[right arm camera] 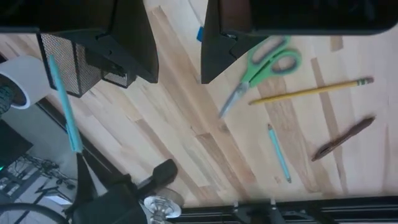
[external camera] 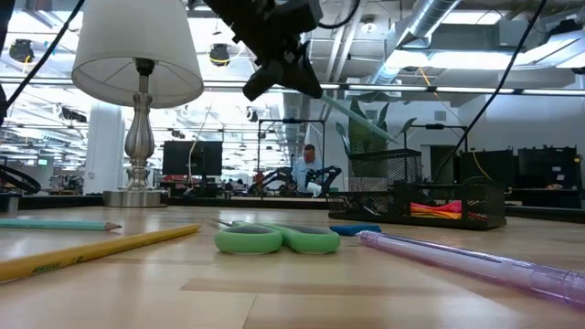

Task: Pick and place office supplies into organizer
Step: Put the blue pen into the desk organizer

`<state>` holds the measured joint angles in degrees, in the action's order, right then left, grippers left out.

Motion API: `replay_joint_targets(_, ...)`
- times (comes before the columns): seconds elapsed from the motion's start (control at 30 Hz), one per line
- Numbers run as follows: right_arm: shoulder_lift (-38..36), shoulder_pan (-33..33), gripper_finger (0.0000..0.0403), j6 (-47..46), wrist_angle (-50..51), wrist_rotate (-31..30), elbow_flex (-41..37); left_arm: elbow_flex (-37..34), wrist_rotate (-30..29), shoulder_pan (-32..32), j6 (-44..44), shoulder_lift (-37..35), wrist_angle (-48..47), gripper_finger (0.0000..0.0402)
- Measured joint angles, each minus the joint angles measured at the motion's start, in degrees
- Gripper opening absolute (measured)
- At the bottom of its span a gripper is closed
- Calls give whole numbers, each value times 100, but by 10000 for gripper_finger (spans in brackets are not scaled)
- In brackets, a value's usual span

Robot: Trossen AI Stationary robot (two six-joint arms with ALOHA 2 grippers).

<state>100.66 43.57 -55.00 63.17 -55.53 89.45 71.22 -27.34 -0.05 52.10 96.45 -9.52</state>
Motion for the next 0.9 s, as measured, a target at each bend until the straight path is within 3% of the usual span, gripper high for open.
replay_joint_targets(0.33, 0, -30, 114, 0, 296, -2, 0, 2, 512, 490, 1239, 25, 259, 0)
replay_joint_targets(0.47, 0, -57, 114, 4, 302, -2, 0, 4, 1024, 602, 1925, 27, 216, 0)
replay_joint_targets(0.9, -2, -144, 114, 256, 307, -4, 0, 1, 1124, 757, 3167, 254, 298, 0)
